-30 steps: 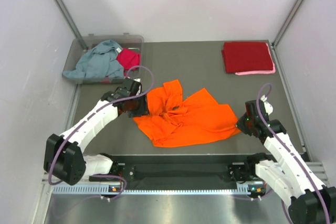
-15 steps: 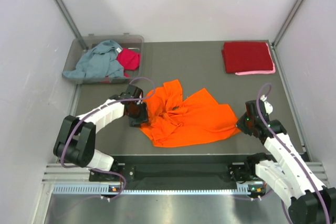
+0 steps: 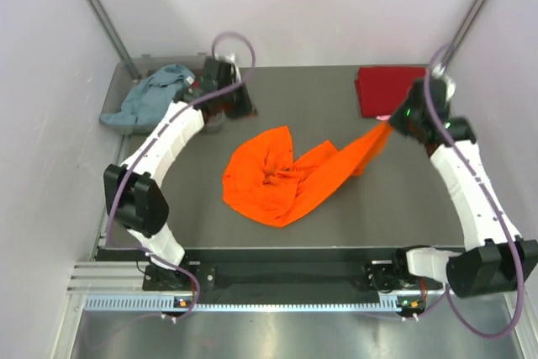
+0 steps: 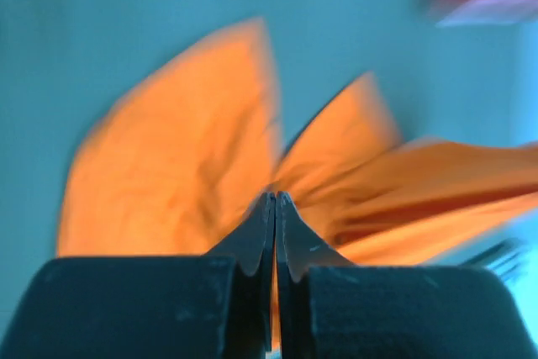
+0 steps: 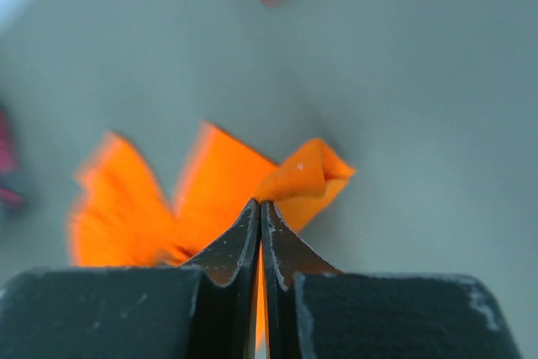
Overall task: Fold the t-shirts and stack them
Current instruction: Flatten the tshirt out
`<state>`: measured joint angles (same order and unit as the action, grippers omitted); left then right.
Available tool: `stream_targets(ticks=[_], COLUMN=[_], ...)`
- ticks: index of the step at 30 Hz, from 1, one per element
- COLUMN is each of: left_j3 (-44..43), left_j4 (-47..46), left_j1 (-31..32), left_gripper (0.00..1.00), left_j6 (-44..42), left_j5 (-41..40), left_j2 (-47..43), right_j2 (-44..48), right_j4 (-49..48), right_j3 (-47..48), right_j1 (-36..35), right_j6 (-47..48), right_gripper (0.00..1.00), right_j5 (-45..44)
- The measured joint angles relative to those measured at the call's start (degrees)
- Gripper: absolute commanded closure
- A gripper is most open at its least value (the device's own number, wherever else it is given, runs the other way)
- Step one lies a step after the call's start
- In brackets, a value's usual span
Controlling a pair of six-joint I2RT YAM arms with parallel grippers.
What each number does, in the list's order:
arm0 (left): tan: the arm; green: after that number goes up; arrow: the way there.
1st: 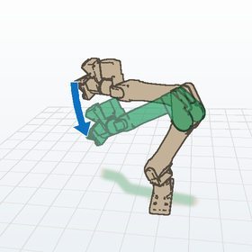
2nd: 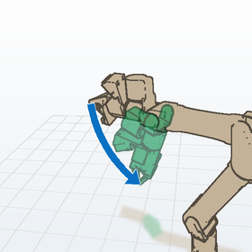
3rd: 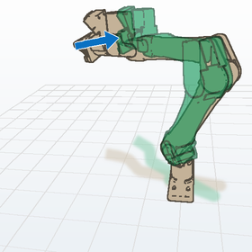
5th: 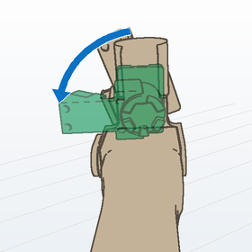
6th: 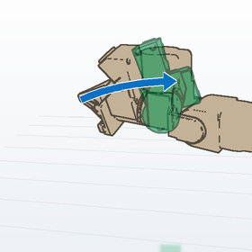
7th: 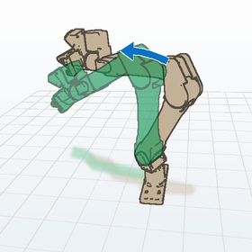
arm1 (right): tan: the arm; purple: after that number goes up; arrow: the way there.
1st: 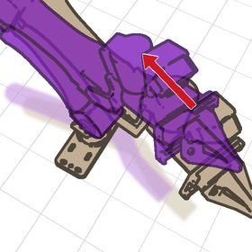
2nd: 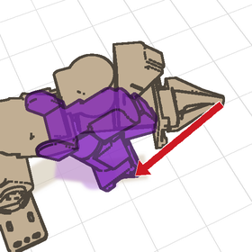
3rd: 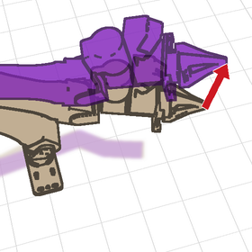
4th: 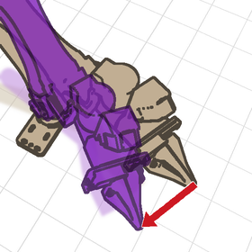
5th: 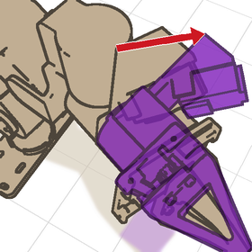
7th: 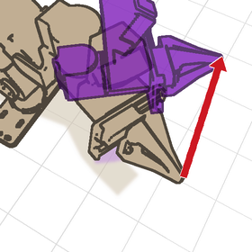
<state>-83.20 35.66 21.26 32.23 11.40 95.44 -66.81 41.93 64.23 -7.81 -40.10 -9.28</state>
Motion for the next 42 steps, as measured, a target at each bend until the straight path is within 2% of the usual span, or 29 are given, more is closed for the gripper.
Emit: stream_targets(ticks=[3, 4, 6, 8, 9, 10, 14, 15, 20, 24, 26, 30, 34, 37, 42], left_j3=[-17.4, -20.7, -23.5, -19.8, -16.4, -12.4, 6.9, 11.4, 23.6, 24.8, 24.9, 25.2, 25.0, 22.5, 15.1], left_j4=[1.0, 1.0, 0.5, -0.9, -1.6, -2.1, -8.3, -9.4, -13.3, -16.0, -18.1, -20.3, -18.7, -17.1, -11.5], left_j1=[0.0, 0.0, 0.0, 0.0, 0.0, 0.0, 0.9, 1.9, 11.8, 19.5, 21.0, 21.7, 21.7, 21.2, 19.3], left_gripper=[1.0, 1.0, 0.98, 0.86, 0.77, 0.74, 0.64, 0.59, 0.52, 0.52, 0.55, 0.57, 0.57, 0.59, 0.6], left_j6=[-0.1, -0.1, -0.3, -0.7, -0.9, -1.2, -0.5, 0.0, 2.9, 5.1, 6.3, 8.1, 9.1, 9.8, 9.6], left_j5=[0.5, 0.5, 0.3, 0.0, 0.1, 0.5, 5.3, 6.3, 7.1, 5.6, 4.8, 2.1, -3.9, -7.3, -8.0], left_j2=[1.6, 1.1, -1.9, -7.3, -10.6, -13.5, -21.3, -21.2, -14.9, -8.8, -6.1, -0.7, 5.0, 6.6, 11.8], right_j2=[-5.5, -6.5, -6.5, -4.0, -1.4, 1.9, 13.8, 15.6, 20.8, 23.3, 24.8, 27.6, 30.7, 31.0, 32.0], right_j4=[1.9, 2.3, 2.8, 2.9, 2.7, 2.8, 4.3, 5.2, 9.1, 10.4, 10.4, 10.1, 11.1, 12.3, 12.5], right_j3=[18.9, 24.5, 32.3, 34.5, 33.2, 30.2, 13.0, 9.8, -2.5, -3.9, -3.9, -4.6, -8.5, -10.2, -11.6], right_j1=[1.9, 2.5, 3.3, 3.6, 3.6, 3.6, 3.6, 3.6, 3.6, 3.6, 3.6, 3.6, 3.6, 3.6, 3.6], right_j6=[3.3, 4.2, 5.4, 5.8, 5.9, 5.8, 5.0, 4.9, 4.0, 4.0, 4.2, 4.9, 5.2, 5.4, 5.0], right_gripper=[1.0, 1.0, 1.0, 1.0, 1.0, 1.0, 1.0, 1.0, 1.0, 1.0, 1.0, 1.0, 1.0, 1.0, 1.0], right_j5=[-0.4, -0.8, -1.9, -2.2, -2.2, -1.8, 0.0, 0.3, 2.3, 3.1, 3.1, 2.9, 3.0, 3.5, 6.3])
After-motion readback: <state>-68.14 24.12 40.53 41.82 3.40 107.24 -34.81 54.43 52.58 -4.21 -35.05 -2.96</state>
